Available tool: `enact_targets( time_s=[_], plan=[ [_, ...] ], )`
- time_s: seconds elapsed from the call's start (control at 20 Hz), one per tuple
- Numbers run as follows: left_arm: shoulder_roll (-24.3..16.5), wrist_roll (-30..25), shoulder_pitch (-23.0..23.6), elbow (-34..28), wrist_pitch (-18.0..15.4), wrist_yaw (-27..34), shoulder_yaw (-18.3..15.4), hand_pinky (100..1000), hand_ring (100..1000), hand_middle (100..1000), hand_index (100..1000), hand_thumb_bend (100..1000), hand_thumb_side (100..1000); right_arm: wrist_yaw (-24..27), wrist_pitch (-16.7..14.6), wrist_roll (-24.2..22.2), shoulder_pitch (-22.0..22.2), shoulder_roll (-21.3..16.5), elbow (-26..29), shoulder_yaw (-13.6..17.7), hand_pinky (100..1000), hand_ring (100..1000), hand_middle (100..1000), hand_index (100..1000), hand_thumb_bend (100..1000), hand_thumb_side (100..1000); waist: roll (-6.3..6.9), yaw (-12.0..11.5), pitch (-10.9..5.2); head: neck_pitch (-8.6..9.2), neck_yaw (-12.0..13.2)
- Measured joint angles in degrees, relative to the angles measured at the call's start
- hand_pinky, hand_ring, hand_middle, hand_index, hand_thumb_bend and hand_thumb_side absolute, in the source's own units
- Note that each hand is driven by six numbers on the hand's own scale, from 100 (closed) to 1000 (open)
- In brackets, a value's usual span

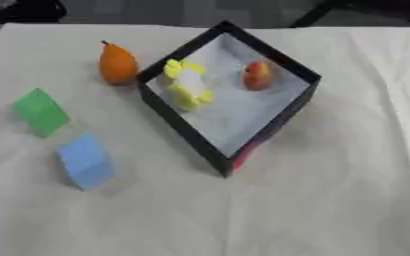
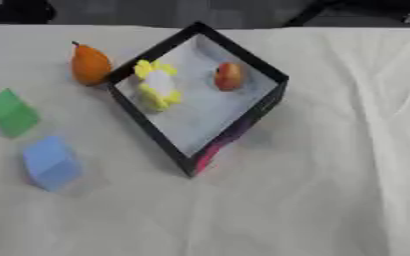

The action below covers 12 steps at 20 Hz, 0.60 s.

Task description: Pick up objects on the table and place them in the box.

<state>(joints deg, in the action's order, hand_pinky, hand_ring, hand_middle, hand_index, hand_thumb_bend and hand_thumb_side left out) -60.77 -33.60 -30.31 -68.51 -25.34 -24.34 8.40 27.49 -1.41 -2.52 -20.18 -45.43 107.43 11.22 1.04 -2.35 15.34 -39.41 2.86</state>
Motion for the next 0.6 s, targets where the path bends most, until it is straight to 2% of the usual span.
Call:
enact_targets(
  time_s=[0.1, 0.15, 0.25, 0.3, 0.35, 0.45, 0.6],
  plan=[
    [0.42, -0.03, -0.49, 0.13, -0.03, -0.72, 0.33, 970, 1000, 837, 884, 365, 535, 0.00, 0.01, 0.00, 0.01, 0.01, 0.00, 0.00, 934, 690, 631, 827, 100, 524, 0.00, 0.02, 0.00, 0.16, 0.14],
    [0.62, 0.00, -0.68, 0.36, -0.03, -1.11, 0.47, 969, 1000, 835, 883, 335, 590, 0.00, 0.01, 0.01, 0.02, 0.01, 0.00, 0.00, 934, 689, 630, 826, 100, 524, 0.00, 0.07, 0.00, 0.18, 0.24],
    [1.16, -0.03, -1.06, 0.89, 0.06, -1.55, 0.89, 970, 1000, 835, 885, 319, 788, -0.01, 0.05, 0.03, 0.05, 0.02, 0.00, 0.00, 933, 688, 629, 825, 100, 523, 0.00, 0.15, 0.00, 0.18, 0.44],
    [1.49, -0.14, -1.23, 1.18, 0.22, -1.56, 1.10, 971, 1000, 834, 884, 340, 931, -0.04, 0.11, 0.07, 0.07, 0.04, 0.00, 0.01, 933, 687, 627, 824, 100, 523, 0.00, 0.17, 0.00, 0.18, 0.47],
    [1.79, -0.28, -1.57, 1.44, 0.52, -1.55, 1.33, 972, 1000, 833, 884, 350, 970, -0.08, 0.18, 0.10, 0.08, 0.05, -0.01, 0.02, 933, 686, 627, 823, 100, 523, 0.00, 0.17, 0.00, 0.18, 0.50],
    [2.34, -0.30, -2.23, 1.77, 1.44, -1.54, 1.71, 971, 1000, 830, 880, 387, 997, -0.21, 0.41, 0.14, 0.10, 0.07, -0.02, 0.02, 932, 685, 626, 819, 100, 521, 0.00, 0.19, 0.00, 0.18, 0.58],
    [3.13, 0.46, -3.38, 2.15, 3.13, -2.57, 2.18, 970, 1000, 828, 877, 432, 923, -0.35, 0.68, 0.14, 0.11, 0.22, -0.04, 0.02, 932, 683, 624, 817, 100, 525, 0.00, 0.26, 0.00, 0.18, 0.78]
  ],
)
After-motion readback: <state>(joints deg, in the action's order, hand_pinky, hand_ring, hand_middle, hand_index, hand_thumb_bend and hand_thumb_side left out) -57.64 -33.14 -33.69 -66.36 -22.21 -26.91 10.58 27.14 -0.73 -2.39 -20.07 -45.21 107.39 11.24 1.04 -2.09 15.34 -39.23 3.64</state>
